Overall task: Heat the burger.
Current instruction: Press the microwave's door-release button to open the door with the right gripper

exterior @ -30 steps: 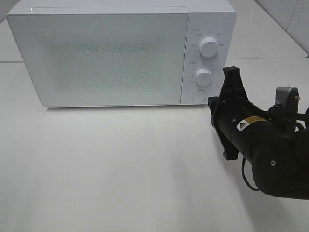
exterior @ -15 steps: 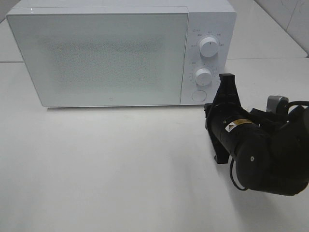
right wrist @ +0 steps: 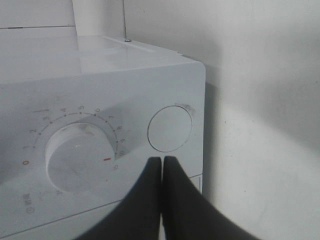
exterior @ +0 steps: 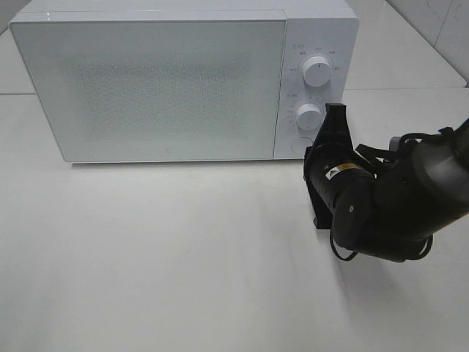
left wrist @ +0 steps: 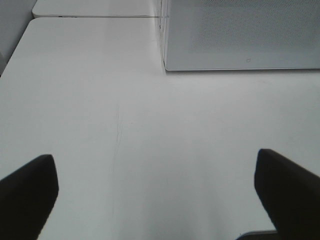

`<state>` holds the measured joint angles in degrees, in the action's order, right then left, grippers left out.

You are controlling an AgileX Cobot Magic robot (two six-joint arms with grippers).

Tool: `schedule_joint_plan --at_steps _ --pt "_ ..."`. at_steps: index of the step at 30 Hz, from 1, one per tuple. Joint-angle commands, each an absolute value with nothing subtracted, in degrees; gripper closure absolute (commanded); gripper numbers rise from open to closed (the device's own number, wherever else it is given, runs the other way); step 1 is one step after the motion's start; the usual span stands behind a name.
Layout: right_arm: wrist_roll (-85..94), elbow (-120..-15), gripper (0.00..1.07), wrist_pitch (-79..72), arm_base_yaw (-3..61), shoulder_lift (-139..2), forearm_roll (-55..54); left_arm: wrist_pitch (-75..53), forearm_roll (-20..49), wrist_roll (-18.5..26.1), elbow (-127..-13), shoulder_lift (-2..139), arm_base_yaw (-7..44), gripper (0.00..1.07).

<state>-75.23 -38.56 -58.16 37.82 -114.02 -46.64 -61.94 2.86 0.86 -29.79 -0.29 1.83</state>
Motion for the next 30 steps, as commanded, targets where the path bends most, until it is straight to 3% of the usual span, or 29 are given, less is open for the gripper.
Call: schedule_joint_plan --at_steps 1,30 --pt "-75.52 -41.02 1.07 -57.24 36.96 -115.57 -45.78 -61.25 2.98 0.52 -29.62 -0.63 1.66 0.06" --pt "-75.69 -50.31 1.07 -56.44 32.49 -123.53 -44.29 -61.25 2.98 0.52 -29.62 -0.63 1.66 0.06"
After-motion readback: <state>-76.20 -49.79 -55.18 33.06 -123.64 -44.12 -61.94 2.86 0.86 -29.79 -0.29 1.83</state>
